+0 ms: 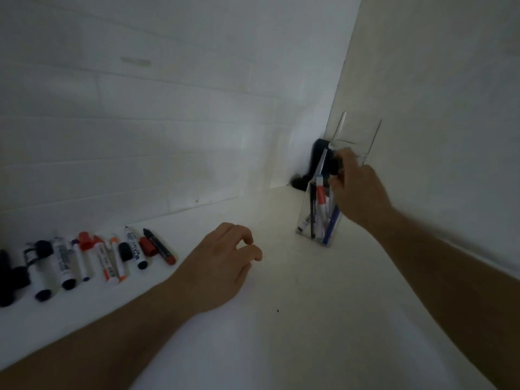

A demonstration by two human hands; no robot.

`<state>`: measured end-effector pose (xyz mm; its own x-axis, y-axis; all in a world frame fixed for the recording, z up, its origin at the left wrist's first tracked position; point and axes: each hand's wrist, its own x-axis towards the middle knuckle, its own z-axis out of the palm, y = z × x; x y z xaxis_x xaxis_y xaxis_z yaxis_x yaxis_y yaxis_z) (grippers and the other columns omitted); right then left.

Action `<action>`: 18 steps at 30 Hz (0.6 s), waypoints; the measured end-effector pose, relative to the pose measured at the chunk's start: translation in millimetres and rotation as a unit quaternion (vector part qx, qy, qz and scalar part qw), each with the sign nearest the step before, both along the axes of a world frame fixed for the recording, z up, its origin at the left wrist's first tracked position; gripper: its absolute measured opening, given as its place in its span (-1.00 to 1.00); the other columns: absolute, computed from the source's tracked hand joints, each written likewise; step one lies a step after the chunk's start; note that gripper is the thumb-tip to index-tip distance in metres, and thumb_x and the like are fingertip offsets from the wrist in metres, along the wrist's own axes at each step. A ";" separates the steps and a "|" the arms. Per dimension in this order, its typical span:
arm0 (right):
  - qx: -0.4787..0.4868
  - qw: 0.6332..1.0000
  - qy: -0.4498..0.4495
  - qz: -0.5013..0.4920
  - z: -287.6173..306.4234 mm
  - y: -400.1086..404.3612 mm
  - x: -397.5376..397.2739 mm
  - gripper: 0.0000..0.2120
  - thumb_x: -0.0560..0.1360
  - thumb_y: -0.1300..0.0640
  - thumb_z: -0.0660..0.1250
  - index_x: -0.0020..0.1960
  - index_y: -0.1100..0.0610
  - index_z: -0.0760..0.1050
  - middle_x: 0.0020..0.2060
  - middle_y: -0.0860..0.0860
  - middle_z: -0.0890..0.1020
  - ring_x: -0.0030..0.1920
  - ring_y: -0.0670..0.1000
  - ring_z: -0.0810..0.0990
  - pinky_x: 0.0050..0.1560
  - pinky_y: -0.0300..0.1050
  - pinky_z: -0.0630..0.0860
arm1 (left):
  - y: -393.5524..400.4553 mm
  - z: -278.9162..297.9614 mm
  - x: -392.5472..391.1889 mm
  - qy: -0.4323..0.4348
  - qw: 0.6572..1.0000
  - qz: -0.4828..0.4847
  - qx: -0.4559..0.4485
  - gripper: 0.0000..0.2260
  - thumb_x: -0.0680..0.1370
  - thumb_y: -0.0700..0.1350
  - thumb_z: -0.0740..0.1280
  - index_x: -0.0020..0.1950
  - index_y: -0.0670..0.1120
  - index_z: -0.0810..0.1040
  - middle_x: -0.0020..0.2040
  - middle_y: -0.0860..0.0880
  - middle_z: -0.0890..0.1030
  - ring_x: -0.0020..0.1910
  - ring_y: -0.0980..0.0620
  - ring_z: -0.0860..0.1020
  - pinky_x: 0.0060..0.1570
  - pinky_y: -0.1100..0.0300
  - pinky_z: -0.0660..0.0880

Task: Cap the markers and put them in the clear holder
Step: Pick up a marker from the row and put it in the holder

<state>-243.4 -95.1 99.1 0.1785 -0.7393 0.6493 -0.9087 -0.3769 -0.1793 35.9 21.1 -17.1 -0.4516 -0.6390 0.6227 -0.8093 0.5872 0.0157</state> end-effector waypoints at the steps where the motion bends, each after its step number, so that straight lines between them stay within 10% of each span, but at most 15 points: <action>1: -0.003 1.000 0.014 -0.016 -5.2 -1.4 0.8 -0.71 0.65 0.09 0.20 0.35 0.01 0.29 -0.05 0.19 0.61 -0.27 0.09 0.58 -0.28 0.04 0.63 | 0.0 0.0 -0.1 -0.001 1.000 0.003 0.000 -0.82 0.56 -0.14 0.29 0.12 0.05 0.59 0.16 0.01 0.50 0.14 0.02 0.44 0.03 0.17 0.43; 7: 0.036 0.993 0.080 -0.084 -13.7 2.0 5.8 -0.72 0.64 -0.04 -0.05 0.22 -0.03 0.35 -0.08 0.13 0.48 -0.15 0.10 0.47 -0.14 0.09 0.56 | 2.2 0.7 1.6 0.004 1.000 0.010 -0.002 -0.82 0.54 -0.18 0.31 0.07 0.05 0.61 0.12 0.02 0.52 0.11 0.01 0.46 0.01 0.17 0.43; 18: -0.079 0.993 0.067 0.055 -29.5 39.7 50.5 -0.63 0.49 0.21 0.30 0.29 0.06 0.53 0.15 0.05 0.51 0.14 0.12 0.43 0.10 0.06 0.44 | 6.7 8.4 10.6 0.020 1.000 -0.008 0.010 -0.77 0.51 -0.21 0.30 0.07 0.05 0.63 0.12 0.02 0.53 0.11 0.00 0.47 0.06 0.11 0.45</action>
<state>-192.9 -55.4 69.6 0.3444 -0.6016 0.7207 -0.8725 -0.4886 0.0091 46.5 27.8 -8.7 -0.4357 -0.6442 0.6286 -0.7988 0.5986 0.0598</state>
